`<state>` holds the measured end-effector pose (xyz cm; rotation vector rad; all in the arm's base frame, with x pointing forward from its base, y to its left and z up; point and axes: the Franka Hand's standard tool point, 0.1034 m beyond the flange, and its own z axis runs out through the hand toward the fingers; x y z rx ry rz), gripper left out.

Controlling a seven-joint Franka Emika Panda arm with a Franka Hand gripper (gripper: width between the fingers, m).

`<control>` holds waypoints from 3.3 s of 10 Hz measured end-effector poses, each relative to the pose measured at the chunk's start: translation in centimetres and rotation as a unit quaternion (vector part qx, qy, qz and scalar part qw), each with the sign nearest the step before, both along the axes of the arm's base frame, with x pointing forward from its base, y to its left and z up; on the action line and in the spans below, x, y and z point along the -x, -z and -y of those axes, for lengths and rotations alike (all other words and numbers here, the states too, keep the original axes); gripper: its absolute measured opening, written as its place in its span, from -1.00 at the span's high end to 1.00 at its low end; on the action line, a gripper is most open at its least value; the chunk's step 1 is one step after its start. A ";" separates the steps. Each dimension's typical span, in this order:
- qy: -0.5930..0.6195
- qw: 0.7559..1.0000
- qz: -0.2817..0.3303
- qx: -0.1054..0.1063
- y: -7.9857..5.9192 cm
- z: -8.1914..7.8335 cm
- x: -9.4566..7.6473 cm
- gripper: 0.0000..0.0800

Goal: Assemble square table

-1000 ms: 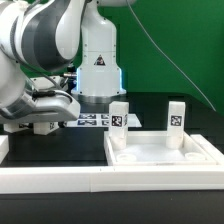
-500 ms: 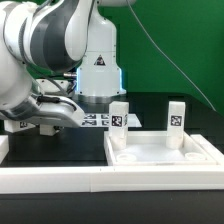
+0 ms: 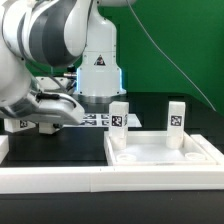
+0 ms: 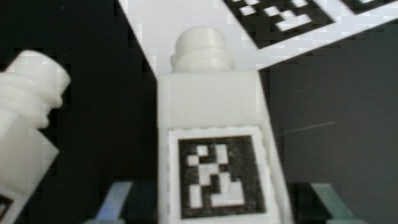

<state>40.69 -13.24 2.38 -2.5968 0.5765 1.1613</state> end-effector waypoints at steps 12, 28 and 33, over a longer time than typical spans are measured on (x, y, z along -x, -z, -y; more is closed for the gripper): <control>-0.014 0.987 0.154 0.052 -6.7 -1.5 -10.0 0.28; -0.080 0.816 0.529 0.218 -9.3 -8.2 -19.0 0.28; -0.090 0.817 0.529 0.212 -9.0 -9.2 -19.3 0.27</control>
Offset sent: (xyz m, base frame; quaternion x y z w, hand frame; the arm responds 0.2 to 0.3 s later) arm 0.0410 0.0082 0.0505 0.0531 0.0069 -0.0266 0.9982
